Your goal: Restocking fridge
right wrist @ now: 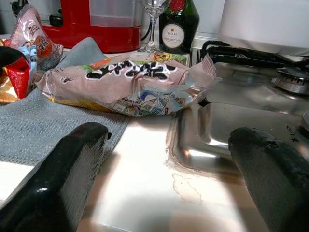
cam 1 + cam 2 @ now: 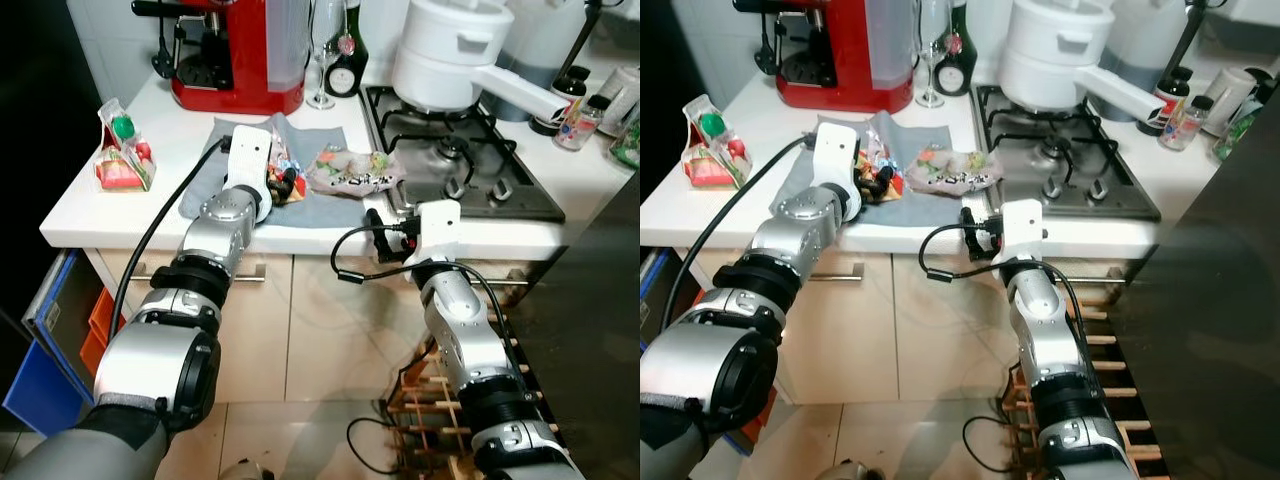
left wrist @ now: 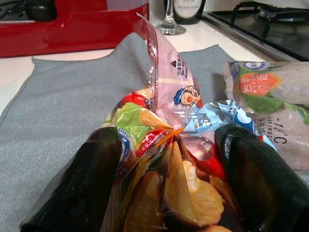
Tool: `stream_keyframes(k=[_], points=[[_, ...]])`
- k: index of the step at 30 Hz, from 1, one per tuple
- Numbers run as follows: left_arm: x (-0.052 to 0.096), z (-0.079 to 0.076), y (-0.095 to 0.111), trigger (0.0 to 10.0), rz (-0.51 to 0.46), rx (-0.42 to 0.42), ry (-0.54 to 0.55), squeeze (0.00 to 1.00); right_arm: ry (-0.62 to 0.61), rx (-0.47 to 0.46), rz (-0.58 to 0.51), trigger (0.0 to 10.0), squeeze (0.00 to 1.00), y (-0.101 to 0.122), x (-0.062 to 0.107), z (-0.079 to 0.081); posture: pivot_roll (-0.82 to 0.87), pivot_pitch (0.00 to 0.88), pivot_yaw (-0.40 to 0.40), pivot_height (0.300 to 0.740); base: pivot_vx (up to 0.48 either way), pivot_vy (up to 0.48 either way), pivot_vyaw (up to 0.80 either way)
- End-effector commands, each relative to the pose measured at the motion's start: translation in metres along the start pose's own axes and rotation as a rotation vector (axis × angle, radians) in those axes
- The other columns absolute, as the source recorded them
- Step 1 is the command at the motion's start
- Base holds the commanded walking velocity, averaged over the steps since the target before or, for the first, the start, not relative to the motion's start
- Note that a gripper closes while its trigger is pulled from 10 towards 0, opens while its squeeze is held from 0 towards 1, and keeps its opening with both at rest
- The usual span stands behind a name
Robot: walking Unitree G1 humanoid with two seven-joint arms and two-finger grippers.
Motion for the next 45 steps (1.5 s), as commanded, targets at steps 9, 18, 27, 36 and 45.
stream_keyframes(k=[9, 18, 27, 36, 45], points=[[0.002, -0.003, -0.026, 0.0, 0.042, 0.117, -0.031, 0.0, -0.016, -0.008, -0.008, 10.0, 0.01, 0.003, 0.002, -0.005, -0.03, 0.0, -0.061, 0.74, 0.0, 0.0, 0.0], [0.012, -0.016, 0.062, 0.0, -0.29, 0.095, -0.118, 0.0, -0.046, -0.012, -0.015, 10.0, 0.01, 0.005, 0.001, -0.012, -0.03, 0.0, -0.065, 0.74, 0.0, 0.0, 0.0], [0.037, -0.022, 0.113, 0.0, -0.515, 0.081, -0.17, 0.0, -0.049, -0.011, -0.017, 10.0, 0.01, 0.006, -0.001, -0.013, -0.02, 0.0, -0.067, 0.74, 0.0, 0.0, 0.0], [0.043, -0.019, 0.123, 0.0, -0.532, -0.009, -0.135, 0.0, -0.052, -0.009, -0.02, 10.0, 0.01, 0.007, -0.002, -0.014, -0.02, 0.0, -0.065, 0.74, 0.0, 0.0, 0.0], [0.038, -0.025, 0.109, 10.0, -0.488, -0.022, -0.139, 0.47, -0.049, -0.006, -0.018, 10.0, 0.01, 0.007, -0.002, -0.014, -0.03, 0.0, -0.069, 0.74, 0.0, 0.0, 0.0]])
Point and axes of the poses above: a point about 5 cm out from each wrist's last joint towards the gripper, its own x axis pointing back from the gripper into the wrist, its own y axis along the axis of the wrist's last joint, z = x × y, the point moved 6 cm from there along -x, pointing out of the wrist towards the gripper, and after that the axes turned 13 degrees about x, right-handed, at the moved point
